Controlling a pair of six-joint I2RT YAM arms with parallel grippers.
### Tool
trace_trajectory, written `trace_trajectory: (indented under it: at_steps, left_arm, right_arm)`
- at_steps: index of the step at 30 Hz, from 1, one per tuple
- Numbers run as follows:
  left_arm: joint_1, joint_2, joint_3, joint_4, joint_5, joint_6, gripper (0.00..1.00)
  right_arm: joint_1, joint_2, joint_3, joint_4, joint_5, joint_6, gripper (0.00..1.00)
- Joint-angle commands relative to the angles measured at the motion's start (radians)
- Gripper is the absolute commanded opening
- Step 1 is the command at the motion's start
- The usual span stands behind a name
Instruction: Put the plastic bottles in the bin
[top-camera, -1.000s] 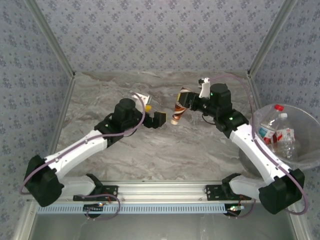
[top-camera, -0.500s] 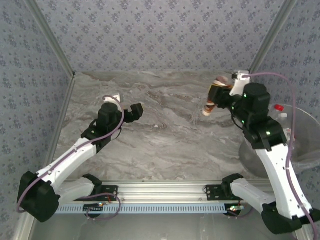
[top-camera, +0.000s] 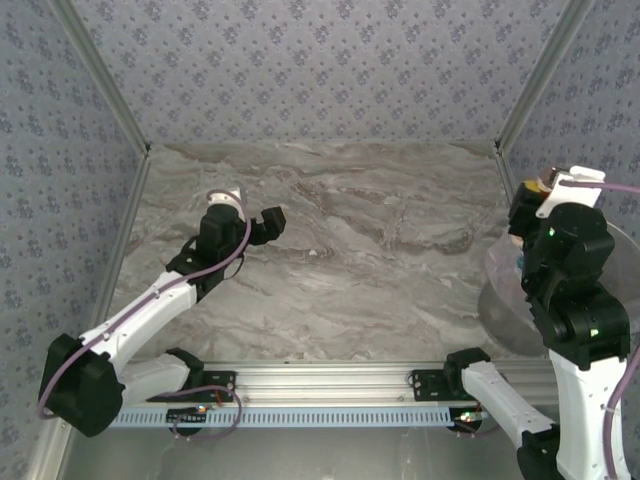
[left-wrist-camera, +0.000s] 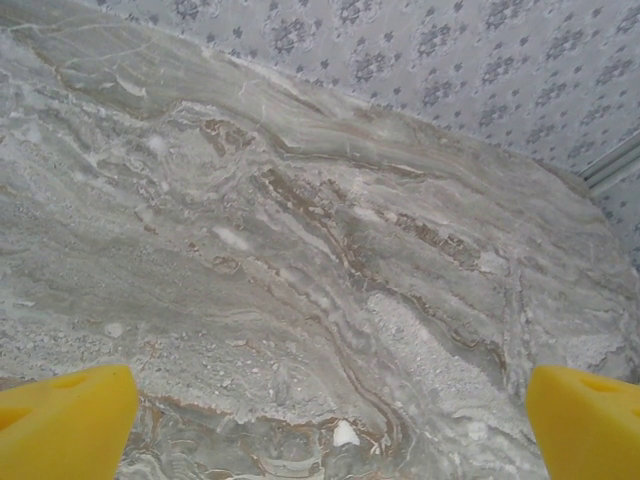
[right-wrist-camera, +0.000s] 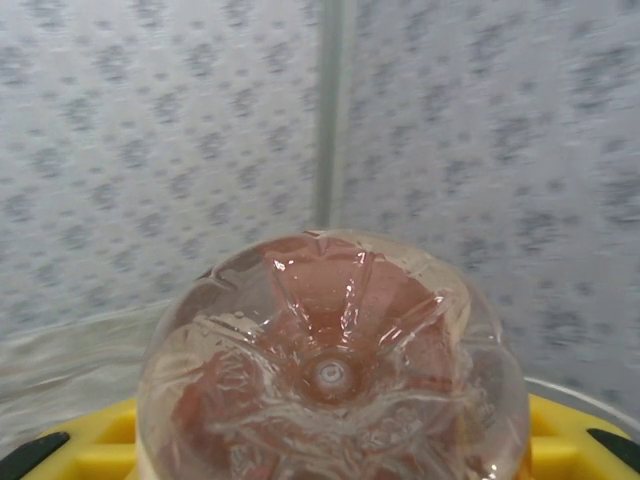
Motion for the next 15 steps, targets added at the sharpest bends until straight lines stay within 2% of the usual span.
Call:
trace_trajectory:
  at_steps: [1,4,6,15]
  left_arm:
    - [0.009,0.011,0.041,0.011,0.027,-0.012,0.99]
    - [0.009,0.018,0.047,0.016,0.027,-0.015,1.0]
    - [0.01,0.03,0.058,0.011,0.033,-0.018,0.99]
    - [0.012,0.093,0.129,-0.033,0.081,-0.024,0.99]
  right_arm:
    - [-0.033,0.004,-0.021,0.028,0.239,-0.092,0.46]
    - [-0.077,0.014,-0.064,0.1,0.372,-0.18,0.47]
    - [-0.125,0.023,-0.093,0.148,0.418,-0.233,0.47]
    - [-0.352,0.111,-0.13,-0.01,0.462,-0.158,0.5]
